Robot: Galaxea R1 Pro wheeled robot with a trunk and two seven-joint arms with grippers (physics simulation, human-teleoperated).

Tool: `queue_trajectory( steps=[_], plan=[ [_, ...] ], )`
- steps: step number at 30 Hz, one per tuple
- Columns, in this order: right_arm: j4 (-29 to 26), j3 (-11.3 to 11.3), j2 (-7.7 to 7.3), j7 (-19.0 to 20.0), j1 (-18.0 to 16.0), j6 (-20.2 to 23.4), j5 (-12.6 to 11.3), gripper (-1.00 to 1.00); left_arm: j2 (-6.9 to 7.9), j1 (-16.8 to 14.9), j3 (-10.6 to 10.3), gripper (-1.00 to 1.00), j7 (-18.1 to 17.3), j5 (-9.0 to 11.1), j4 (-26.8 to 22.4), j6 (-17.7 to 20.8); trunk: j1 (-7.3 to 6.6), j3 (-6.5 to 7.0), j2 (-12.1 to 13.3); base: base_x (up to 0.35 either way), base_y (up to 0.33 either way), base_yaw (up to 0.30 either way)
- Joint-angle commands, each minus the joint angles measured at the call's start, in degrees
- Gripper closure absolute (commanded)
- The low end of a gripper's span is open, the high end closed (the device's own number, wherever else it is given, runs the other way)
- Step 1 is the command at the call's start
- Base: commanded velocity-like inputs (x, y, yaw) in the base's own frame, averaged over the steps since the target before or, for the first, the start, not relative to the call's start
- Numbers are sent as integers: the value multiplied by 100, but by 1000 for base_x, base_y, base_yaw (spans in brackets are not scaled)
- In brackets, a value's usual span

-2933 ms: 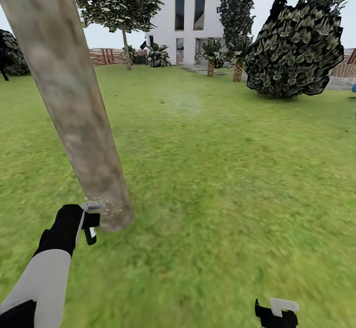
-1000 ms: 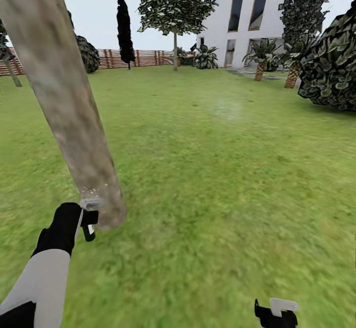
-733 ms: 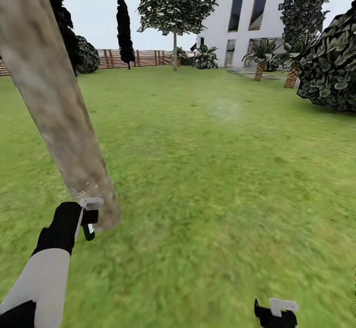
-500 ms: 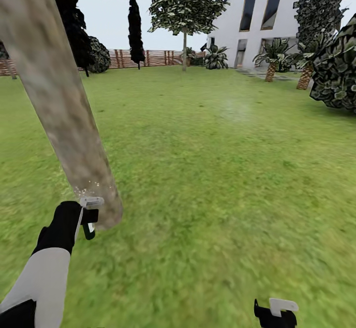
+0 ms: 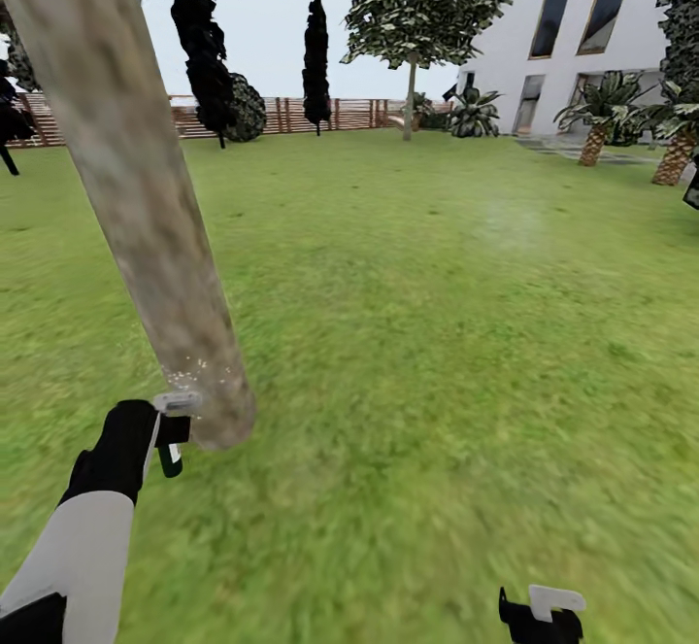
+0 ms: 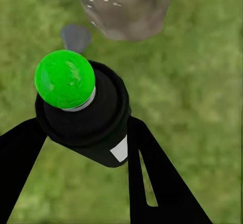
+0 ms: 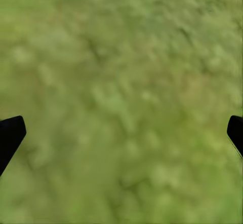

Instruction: In the garden, pick up the pesticide atomizer on the floor and spray pesticide onto both trees until each tree trunk is fully covered.

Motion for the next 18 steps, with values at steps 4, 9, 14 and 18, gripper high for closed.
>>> queue_trajectory(
  steps=[4, 9, 14, 18],
  plan=[
    [10, -31, -2, -31, -4, -16, 61, -100, -37, -6, 4, 100, -54, -67, -6, 15, 1, -5, -2, 183, -230, 14],
    [11, -30, -2, -31, -4, -16, 61, -100, -38, -6, 4, 100, -54, -67, -6, 15, 1, -5, -2, 152, -244, 0],
    [11, -29, -2, -31, -4, -16, 62, -100, -32, -6, 12, 100, -54, -67, -11, 15, 1, -5, -2, 150, -244, 51],
    [11, -28, -2, -31, -4, -16, 63, -100, 18, 33, 81, 100, -61, -60, -38, 10, 1, -5, -2, 149, -244, 253]
  ],
)
